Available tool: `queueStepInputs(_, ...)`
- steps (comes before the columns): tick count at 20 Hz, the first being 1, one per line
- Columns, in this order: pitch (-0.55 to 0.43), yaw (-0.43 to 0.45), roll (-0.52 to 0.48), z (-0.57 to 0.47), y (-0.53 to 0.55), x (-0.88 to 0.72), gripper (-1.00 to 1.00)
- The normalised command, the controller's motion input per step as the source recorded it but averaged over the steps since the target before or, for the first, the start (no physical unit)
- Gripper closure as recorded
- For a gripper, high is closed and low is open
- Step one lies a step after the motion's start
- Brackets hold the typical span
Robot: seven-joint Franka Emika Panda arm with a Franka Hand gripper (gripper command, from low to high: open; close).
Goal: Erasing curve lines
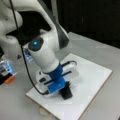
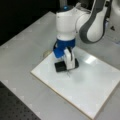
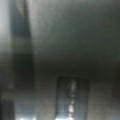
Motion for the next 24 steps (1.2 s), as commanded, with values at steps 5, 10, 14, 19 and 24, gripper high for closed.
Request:
queueStepInputs(5, -0.016, -0.115, 0.145, -0.60, 0.13, 0.47, 1.00)
queueStepInputs(10, -0.032, -0.162, 0.155, -0.70, 0.17, 0.63, 1.00)
queueStepInputs(14, -0.038, -0.199, 0.152, -0.78, 0.16, 0.70, 1.00)
queueStepInputs(19, -0.020, -0.217, 0.159, -0.84, 0.17, 0.73, 1.00)
queueStepInputs(24, -0.022, -0.238, 0.174, -0.89, 0.26, 0.77, 1.00)
